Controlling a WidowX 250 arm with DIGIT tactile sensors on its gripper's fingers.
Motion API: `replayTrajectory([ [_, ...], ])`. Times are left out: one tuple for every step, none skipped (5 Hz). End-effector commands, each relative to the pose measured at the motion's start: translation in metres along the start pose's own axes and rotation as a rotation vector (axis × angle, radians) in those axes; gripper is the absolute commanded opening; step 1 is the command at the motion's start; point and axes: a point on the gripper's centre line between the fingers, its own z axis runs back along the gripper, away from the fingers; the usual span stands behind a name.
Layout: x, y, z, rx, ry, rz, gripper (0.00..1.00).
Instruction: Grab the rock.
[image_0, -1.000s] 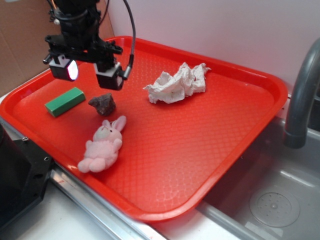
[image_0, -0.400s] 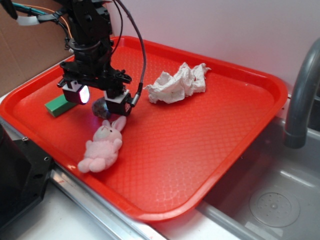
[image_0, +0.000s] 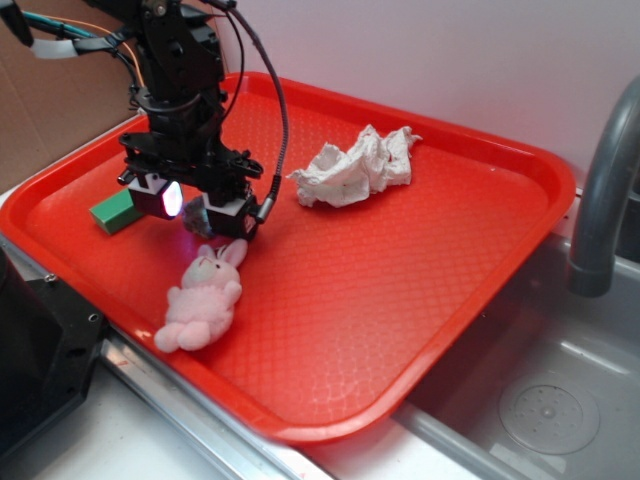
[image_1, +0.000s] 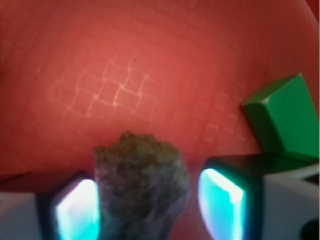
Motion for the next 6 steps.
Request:
replayTrajectory([
  [0.009, 0.004, 0.003, 0.000, -0.034, 0.050, 0.00],
  [0.014, 0.003, 0.016, -0.022, -0.015, 0.052, 0.00],
  [0.020, -0.004, 0.045, -0.017, -0.040, 0.012, 0.00],
  [0.021, -0.007, 0.083, -0.048, -0.046, -0.036, 0.00],
  [0.022, -0.004, 0.118, -0.096, -0.034, -0.132, 0.00],
  [0.016, 0.003, 0.154, -0.189, -0.023, -0.214, 0.00],
])
